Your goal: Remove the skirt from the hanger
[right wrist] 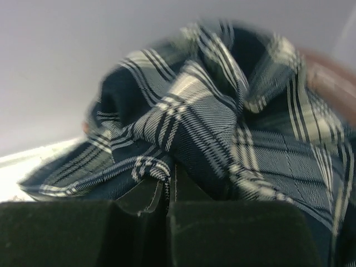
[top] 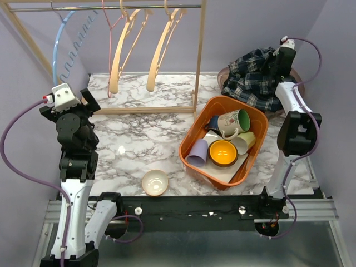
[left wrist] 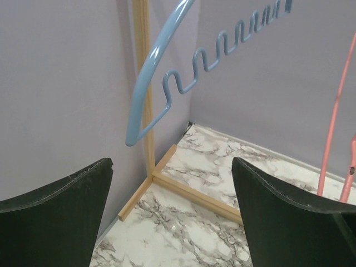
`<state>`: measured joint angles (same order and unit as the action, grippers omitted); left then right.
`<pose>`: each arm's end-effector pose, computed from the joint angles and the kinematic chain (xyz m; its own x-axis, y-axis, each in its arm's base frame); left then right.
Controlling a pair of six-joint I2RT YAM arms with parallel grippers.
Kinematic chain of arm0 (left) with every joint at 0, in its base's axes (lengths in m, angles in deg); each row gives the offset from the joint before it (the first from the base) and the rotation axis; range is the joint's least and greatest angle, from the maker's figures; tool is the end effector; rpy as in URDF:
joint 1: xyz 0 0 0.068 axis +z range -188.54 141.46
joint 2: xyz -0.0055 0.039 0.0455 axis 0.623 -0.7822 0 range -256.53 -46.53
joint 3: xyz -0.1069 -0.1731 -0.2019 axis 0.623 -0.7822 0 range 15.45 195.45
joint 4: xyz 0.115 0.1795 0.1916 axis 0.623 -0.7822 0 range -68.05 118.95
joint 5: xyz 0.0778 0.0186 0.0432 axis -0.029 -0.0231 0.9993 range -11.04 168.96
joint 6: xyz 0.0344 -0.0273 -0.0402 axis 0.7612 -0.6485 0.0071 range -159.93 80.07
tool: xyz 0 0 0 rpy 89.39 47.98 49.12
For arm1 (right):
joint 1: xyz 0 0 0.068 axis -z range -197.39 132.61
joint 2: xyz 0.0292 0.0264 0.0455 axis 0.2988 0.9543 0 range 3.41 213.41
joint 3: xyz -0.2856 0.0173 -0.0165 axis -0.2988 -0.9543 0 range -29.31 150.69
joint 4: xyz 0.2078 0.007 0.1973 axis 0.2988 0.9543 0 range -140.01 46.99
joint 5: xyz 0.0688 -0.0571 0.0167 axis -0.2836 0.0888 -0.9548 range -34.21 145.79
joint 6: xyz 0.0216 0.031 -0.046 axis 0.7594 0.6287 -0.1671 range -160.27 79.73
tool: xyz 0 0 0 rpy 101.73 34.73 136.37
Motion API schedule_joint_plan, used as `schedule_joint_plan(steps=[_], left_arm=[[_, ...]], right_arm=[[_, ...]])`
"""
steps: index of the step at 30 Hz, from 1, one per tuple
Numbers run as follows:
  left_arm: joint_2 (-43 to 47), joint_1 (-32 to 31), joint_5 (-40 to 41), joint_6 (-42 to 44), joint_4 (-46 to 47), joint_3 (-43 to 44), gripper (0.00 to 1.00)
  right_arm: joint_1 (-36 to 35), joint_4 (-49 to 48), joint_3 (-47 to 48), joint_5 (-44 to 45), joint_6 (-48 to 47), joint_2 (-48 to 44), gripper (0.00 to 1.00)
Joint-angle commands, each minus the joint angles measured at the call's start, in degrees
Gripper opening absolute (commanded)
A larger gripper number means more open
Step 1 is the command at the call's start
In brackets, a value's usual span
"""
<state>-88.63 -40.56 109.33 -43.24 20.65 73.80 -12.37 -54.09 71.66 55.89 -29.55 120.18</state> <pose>0.1689 0.0161 0.4490 0.1650 -0.0556 -0.9847 -0.4613 0.8781 -0.1269 0.5362 -0.0472 0.3216 -0.1822 0.2027 -0.9621 0.1252 0.9753 0.1817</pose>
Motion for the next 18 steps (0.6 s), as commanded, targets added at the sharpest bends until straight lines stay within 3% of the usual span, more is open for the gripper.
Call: schedule_joint_plan(steps=[1,6,8,10,15,18], left_arm=[[1.8,-2.0,3.0,1.6,5.1,-1.1,0.99],[1.5,-2.5,2.8,1.3,4.6,-1.0,0.99],[0.9,-2.5,2.3,0.8,3.1,-0.3,0.99],[0.5,-2.5,1.7,0.2,1.5,0.8,0.99],[0.6,-2.5,-1.6,-1.3,-1.5,1.8,0.99],[1.2,-2.5,-3.9,-1.5,-2.0,1.1,0.99]], right_arm=[[2.4,23.8,0.1,-3.6,8.7,4.9,0.12],[4.6,38.2,8.1,-9.0,9.8,12.2,0.17],[4.7,38.4,6.4,-8.6,9.5,12.1,0.20],[4.8,38.1,6.3,-8.4,9.3,12.9,0.38],[5.6,45.4,15.1,-8.0,7.7,16.4,0.51],[5.6,45.7,14.3,-8.9,7.4,10.6,0.61]])
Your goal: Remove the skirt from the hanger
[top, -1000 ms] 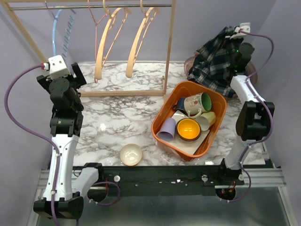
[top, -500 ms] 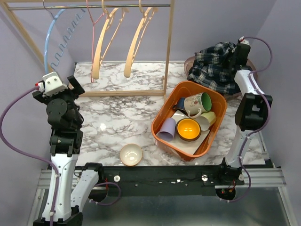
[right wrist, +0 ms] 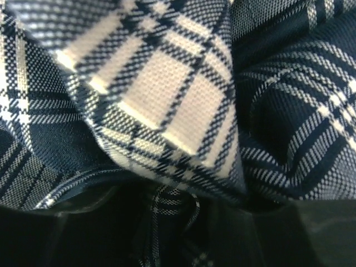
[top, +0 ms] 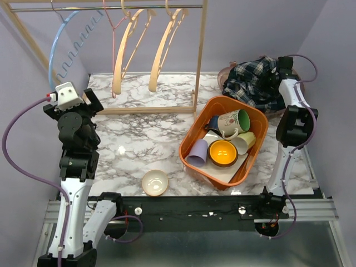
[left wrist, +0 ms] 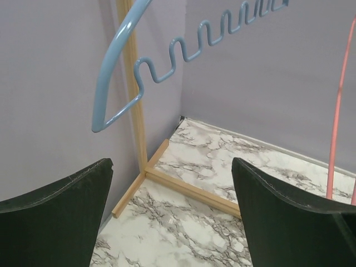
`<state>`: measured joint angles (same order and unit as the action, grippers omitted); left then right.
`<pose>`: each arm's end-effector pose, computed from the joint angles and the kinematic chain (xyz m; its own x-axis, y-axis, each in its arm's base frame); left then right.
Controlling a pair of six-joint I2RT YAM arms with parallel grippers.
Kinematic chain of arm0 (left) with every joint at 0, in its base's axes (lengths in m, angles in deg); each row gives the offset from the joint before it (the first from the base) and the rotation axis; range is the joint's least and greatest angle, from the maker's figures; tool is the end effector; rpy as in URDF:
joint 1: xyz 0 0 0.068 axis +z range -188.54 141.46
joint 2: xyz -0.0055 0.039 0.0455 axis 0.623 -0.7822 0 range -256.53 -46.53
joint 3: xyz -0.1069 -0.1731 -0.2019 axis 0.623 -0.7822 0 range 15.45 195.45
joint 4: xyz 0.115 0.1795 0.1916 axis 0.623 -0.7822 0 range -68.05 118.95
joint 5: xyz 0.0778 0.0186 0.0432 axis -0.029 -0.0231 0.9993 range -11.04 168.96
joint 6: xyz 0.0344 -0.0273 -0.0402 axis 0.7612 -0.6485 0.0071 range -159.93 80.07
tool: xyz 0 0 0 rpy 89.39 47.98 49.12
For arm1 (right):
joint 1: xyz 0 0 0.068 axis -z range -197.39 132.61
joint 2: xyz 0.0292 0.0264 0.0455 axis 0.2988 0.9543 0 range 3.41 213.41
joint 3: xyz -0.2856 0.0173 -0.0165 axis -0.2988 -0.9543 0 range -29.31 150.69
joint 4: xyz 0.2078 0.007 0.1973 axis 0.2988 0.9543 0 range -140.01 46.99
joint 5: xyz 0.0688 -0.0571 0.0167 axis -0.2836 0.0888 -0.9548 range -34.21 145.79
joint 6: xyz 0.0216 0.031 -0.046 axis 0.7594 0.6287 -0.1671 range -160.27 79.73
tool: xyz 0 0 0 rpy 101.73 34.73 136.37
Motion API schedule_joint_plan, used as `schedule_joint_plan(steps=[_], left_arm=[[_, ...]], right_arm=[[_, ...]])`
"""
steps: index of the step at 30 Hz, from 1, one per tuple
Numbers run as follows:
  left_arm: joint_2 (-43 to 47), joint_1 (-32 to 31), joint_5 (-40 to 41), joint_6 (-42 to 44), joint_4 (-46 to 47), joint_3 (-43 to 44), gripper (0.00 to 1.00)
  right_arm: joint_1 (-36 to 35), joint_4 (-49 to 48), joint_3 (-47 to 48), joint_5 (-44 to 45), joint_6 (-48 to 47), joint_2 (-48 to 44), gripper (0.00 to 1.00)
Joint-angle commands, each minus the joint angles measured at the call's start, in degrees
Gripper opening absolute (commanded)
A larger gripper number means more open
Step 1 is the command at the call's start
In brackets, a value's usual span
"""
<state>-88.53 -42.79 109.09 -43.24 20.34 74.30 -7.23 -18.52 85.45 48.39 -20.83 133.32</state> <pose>0.1676 0.0095 0.4518 0.1675 -0.0625 -0.9839 -0.4224 0.8972 -0.1289 0.5492 -0.0928 0.2285 -0.6456 0.4509 -0.6163 0.3210 0.8925 0.3168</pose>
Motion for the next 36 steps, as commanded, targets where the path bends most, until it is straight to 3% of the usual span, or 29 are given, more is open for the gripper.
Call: schedule_joint_plan(steps=[1,5,11,14,16,21,22,24,26,28,30,31,34,36], left_arm=[[1.2,-0.3,-3.8,-1.8,-2.2,0.6,0.99],[2.7,-0.4,-3.5,-1.7,-1.0,-1.5,0.99],[4.4,-0.6,-2.4,-1.2,0.8,-3.7,0.99],[4.6,-0.7,-2.1,-1.1,0.6,-3.9,0.99],[5.1,-0.8,-2.2,-1.3,1.2,-4.8,0.99],[6.1,-0.9,-3.6,-2.2,2.1,-5.8,0.99],[6.2,-0.9,-3.8,-2.5,1.8,-5.9,0.99],[7.1,-1.0,-3.8,-2.5,2.2,-6.8,0.99],[7.6,-1.1,-3.3,-2.2,3.2,-7.3,0.99],[7.5,-1.1,-3.1,-2.1,3.7,-7.4,0.99],[7.3,-1.1,-3.1,-2.0,3.5,-7.1,0.99],[7.3,-1.1,-3.1,-2.0,3.5,-7.2,0.99],[7.5,-1.1,-3.4,-2.5,4.7,-8.3,0.99],[7.4,-1.4,-3.7,-2.6,5.2,-8.9,0.99]], right_arm=[[0.5,8.7,-2.9,-2.1,-1.5,-8.1,0.69],[0.5,9.9,-2.4,-2.4,-2.2,-15.5,0.83],[0.5,10.6,3.2,-1.2,-1.0,-15.2,0.85],[0.5,6.2,5.4,-0.5,-0.5,-13.7,0.82],[0.5,-2.4,4.9,0.4,-1.2,-12.7,0.82],[0.5,-17.0,6.3,6.7,-5.4,-7.5,0.90],[0.6,-17.9,8.1,6.8,-6.0,-4.7,0.96],[0.5,-17.8,10.5,6.6,-7.5,-1.9,0.97],[0.5,-16.5,14.3,1.5,-7.8,2.3,0.90],[0.5,-14.5,14.8,-3.2,-8.1,3.5,0.71],[0.2,-13.2,10.6,-2.9,-8.6,1.3,0.58],[0.1,-13.7,7.8,-1.8,-8.7,-0.1,0.43],[0.1,-17.5,-6.3,2.5,-8.7,-6.8,0.24],[0.1,-17.8,-11.9,5.1,-6.7,-8.0,0.20]])
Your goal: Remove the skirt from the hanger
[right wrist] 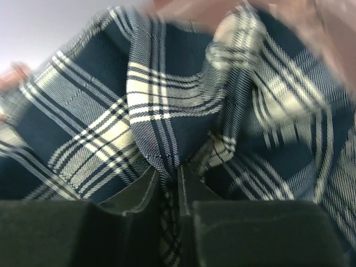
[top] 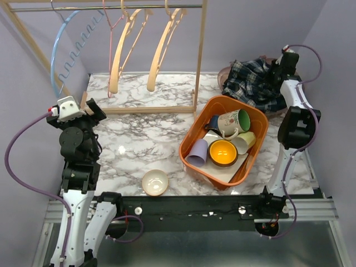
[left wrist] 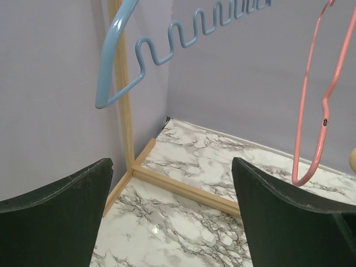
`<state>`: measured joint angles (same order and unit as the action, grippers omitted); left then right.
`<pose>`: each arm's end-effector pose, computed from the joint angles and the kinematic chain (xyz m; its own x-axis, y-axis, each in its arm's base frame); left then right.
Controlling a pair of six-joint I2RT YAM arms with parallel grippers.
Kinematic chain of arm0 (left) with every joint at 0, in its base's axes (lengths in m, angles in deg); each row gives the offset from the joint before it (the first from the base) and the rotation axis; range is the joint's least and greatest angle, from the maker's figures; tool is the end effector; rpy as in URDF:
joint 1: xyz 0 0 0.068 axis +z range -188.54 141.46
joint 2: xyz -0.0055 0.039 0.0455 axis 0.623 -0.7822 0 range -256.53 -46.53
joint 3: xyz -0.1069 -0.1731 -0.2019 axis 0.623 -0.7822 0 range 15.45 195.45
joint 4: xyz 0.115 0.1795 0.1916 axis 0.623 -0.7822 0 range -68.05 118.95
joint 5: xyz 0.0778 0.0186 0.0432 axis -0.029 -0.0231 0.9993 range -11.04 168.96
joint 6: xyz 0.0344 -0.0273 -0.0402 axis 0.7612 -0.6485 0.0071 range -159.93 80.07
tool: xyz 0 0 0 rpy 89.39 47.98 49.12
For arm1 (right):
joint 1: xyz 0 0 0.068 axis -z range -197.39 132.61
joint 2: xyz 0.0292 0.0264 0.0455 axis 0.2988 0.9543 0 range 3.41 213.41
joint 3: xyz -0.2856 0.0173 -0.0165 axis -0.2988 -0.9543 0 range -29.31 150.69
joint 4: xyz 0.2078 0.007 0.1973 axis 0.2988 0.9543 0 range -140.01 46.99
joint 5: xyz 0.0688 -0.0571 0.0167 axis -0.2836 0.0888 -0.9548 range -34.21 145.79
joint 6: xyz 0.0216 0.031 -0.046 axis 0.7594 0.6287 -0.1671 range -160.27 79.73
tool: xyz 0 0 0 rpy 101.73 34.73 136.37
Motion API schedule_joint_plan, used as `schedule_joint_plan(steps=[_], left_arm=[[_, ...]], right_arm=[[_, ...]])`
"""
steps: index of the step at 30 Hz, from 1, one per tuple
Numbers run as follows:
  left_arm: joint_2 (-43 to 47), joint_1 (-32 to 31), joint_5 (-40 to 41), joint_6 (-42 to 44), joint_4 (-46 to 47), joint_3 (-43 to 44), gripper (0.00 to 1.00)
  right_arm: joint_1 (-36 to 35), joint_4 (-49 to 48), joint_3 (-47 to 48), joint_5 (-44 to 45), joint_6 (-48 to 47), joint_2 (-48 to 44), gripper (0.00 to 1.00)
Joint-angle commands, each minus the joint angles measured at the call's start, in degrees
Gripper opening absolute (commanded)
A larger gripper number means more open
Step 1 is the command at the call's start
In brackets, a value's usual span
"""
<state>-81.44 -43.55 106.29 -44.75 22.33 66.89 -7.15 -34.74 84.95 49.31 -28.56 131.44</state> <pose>0.1475 0.0072 0.4269 0.2021 -0.0926 -0.9750 -0.3573 0.9199 -0.1614 0.5639 -0.0969 0.2692 -0.4516 0.2864 -0.8450 0.1748 0.9571 0.2310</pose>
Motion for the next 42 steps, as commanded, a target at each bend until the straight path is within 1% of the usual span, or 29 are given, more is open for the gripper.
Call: schedule_joint_plan(steps=[1,2,3,4,6,9,10,12,13,15,16,17,19,20,23,24,26,27,28,29,31,32,33,35,36,38,39,40,42], left_arm=[[0.1,-0.7,-0.9,-1.1,3.2,-1.4,0.99],[-0.1,-0.8,-0.9,-1.1,3.2,-1.4,0.99],[-0.2,-0.9,-1.1,-1.1,3.1,-1.3,0.99],[-0.2,-0.9,-1.2,-1.1,3.2,-1.2,0.99],[-0.2,-0.9,-2.0,-0.8,3.0,-0.8,0.99],[-0.6,-1.0,-2.5,-0.7,0.3,1.7,0.99],[-0.8,-1.0,-3.2,-1.2,-1.5,3.6,0.99],[-0.9,-1.3,-4.4,-1.9,-3.3,5.9,0.99],[-1.2,-1.3,-5.3,-2.4,-5.8,8.4,0.99],[-2.0,-1.4,-6.1,-3.8,-8.7,11.1,0.99],[-2.3,-1.4,-6.6,-4.1,-11.2,13.8,0.99],[-2.8,-1.4,-7.9,-4.3,-12.4,15.2,0.99],[-3.4,-1.4,-10.9,-5.3,-15.2,18.9,0.99],[-4.2,-1.4,-15.1,-5.5,-16.1,20.1,0.99],[-5.4,-1.4,-22.3,-7.0,-18.2,23.9,0.99],[-5.6,-1.5,-27.3,-7.1,-18.3,24.5,0.99],[-6.0,-1.9,-35.9,-7.0,-16.4,24.2,0.99],[-6.0,-2.2,-44.3,-6.9,-14.8,23.3,0.99],[-6.4,-2.4,-47.0,-9.0,-12.6,21.9,0.99],[-7.8,-2.7,-49.8,-10.4,-11.9,21.6,0.99],[-9.5,-3.2,-57.9,-12.8,-10.7,21.4,0.99],[-11.0,-4.5,-59.7,-14.2,-10.7,21.5,0.99],[-11.3,-5.7,-60.2,-14.1,-11.1,21.8,0.99],[-10.3,-8.2,-57.7,-13.0,-11.1,20.9,0.99],[-9.6,-10.6,-57.4,-13.2,-10.2,19.9,0.99],[-7.8,-12.0,-60.4,-14.4,-5.8,16.7,0.99],[-7.5,-12.4,-61.9,-16.9,-4.4,15.6,0.99],[-7.3,-12.4,-62.8,-18.0,-1.9,14.1,0.99],[-6.9,-12.5,-64.3,-19.6,-0.9,13.0,0.99]], right_arm=[[0.0,-1.5,-12.4,4.3,1.8,-5.7,0.19],[0.0,-0.9,-12.6,3.8,2.6,-4.8,0.19],[0.1,2.7,-11.8,3.9,4.2,-3.2,0.19],[0.0,5.3,-8.8,4.0,4.8,0.3,0.20],[0.1,9.1,-6.8,4.2,6.0,2.7,0.20],[0.1,8.2,-8.2,4.8,5.7,0.5,0.29],[0.1,8.2,-8.5,5.2,5.5,-1.2,0.37],[0.0,11.0,-8.0,6.0,4.5,-6.1,0.47],[0.0,12.3,-7.8,6.0,4.4,-7.9,0.66],[0.0,15.5,-9.2,6.1,4.3,-14.0,0.83],[0.0,16.0,-10.2,6.1,4.4,-16.1,0.95],[0.0,16.5,-11.6,6.8,4.5,-18.6,1.00],[0.0,18.7,-14.5,7.4,5.1,-24.5,1.00],[-0.2,20.0,-15.0,6.8,4.8,-26.1,1.00],[-1.5,24.5,-17.7,1.4,3.3,-33.4,1.00],[-1.9,25.9,-18.6,-2.6,3.5,-35.6,1.00],[-3.6,27.3,-21.3,-5.1,4.7,-42.7,1.00],[-4.5,29.0,-21.9,-6.1,6.6,-44.9,1.00],[-5.5,29.6,-22.4,-6.9,7.1,-47.0,1.00],[-8.6,30.0,-24.1,-7.4,7.4,-51.9,1.00],[-12.4,29.6,-25.8,-8.5,8.0,-56.9,1.00],[-15.4,29.0,-28.1,-9.7,8.1,-61.6,1.00],[-16.2,26.4,-30.1,-14.0,9.1,-64.9,1.00],[-16.2,22.2,-34.7,-18.5,11.5,-70.6,1.00],[-16.2,18.3,-39.2,-20.2,13.3,-76.8,1.00],[-16.2,15.3,-42.7,-20.9,14.6,-82.2,1.00],[-16.3,13.2,-44.5,-21.8,15.3,-86.1,1.00],[-16.2,12.8,-45.0,-22.0,15.2,-87.8,1.00],[-16.2,12.9,-45.2,-22.8,14.5,-89.7,1.00]])
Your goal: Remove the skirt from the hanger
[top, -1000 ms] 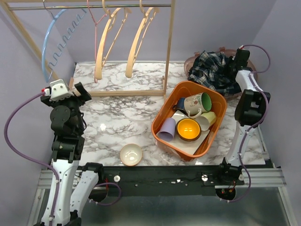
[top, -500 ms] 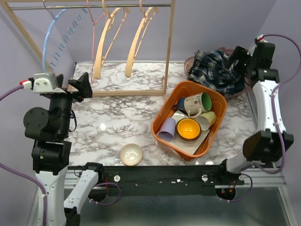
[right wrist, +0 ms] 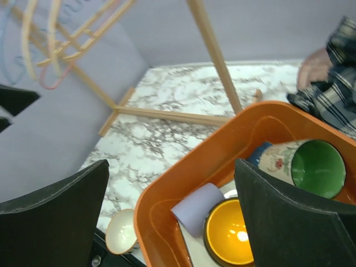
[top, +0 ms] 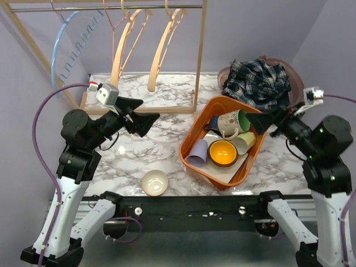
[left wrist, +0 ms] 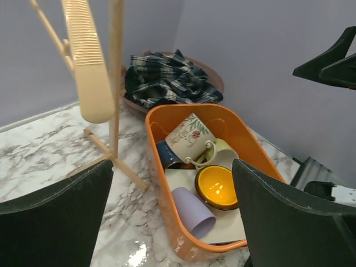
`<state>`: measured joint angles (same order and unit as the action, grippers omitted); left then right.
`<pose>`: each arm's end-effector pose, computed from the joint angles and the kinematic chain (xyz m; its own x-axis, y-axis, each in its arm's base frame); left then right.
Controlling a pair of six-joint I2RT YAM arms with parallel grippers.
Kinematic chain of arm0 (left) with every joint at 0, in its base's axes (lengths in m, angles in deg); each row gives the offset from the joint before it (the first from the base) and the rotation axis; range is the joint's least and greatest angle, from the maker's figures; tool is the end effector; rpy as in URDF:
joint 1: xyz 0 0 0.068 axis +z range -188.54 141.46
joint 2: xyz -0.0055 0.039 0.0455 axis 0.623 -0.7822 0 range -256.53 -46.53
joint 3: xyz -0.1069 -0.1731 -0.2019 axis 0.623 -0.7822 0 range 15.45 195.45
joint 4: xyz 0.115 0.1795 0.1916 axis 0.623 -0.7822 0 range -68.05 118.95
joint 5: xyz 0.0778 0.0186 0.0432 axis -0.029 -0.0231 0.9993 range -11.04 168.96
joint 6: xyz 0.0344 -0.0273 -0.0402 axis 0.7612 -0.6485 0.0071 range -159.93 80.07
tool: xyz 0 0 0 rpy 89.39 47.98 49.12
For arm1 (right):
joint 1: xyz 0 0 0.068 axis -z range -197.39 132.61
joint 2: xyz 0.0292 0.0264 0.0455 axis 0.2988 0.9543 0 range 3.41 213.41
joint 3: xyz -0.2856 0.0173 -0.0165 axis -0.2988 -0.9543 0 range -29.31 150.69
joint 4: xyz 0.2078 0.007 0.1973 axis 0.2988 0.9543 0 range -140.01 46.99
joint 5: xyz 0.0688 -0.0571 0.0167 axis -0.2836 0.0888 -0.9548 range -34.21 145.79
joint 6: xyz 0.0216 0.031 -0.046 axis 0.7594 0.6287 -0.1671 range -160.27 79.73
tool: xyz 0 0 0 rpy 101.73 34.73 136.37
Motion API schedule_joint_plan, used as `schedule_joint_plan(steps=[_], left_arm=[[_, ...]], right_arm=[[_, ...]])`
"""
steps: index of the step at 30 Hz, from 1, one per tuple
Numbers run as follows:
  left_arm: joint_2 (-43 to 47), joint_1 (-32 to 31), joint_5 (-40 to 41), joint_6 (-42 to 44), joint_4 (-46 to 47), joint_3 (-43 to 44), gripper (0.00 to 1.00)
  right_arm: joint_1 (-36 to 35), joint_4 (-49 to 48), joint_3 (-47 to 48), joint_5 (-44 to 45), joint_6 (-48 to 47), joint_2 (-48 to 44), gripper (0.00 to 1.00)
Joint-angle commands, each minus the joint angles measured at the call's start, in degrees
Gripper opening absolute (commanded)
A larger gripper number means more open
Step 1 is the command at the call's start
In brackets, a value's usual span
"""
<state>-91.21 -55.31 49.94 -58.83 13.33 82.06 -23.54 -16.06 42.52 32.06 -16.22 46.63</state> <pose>0.1503 -0.0674 0.4785 -0.1318 -0.2561 -0.9576 0.7095 0.6503 -0.2715 0.1379 0.0324 0.4762 -0.2868 0.3443 -0.8940 -0.4157 0.7960 0.4399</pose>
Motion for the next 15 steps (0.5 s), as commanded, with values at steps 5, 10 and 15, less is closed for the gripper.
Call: schedule_joint_plan(steps=[5,10,15], left_arm=[[4.8,-0.8,-2.9,-3.3,4.0,-2.8,0.99],[6.6,-0.8,1.7,-2.0,3.9,-5.1,0.99],[5.9,-0.8,0.5,-2.6,4.9,-4.8,0.99]], right_arm=[[0.1,-3.0,-2.2,-7.1,0.3,-7.0,1.00],[0.2,-2.8,-3.3,-11.2,0.8,-7.2,1.00],[0.2,-1.2,-3.0,-10.6,-0.5,-6.7,1.00]])
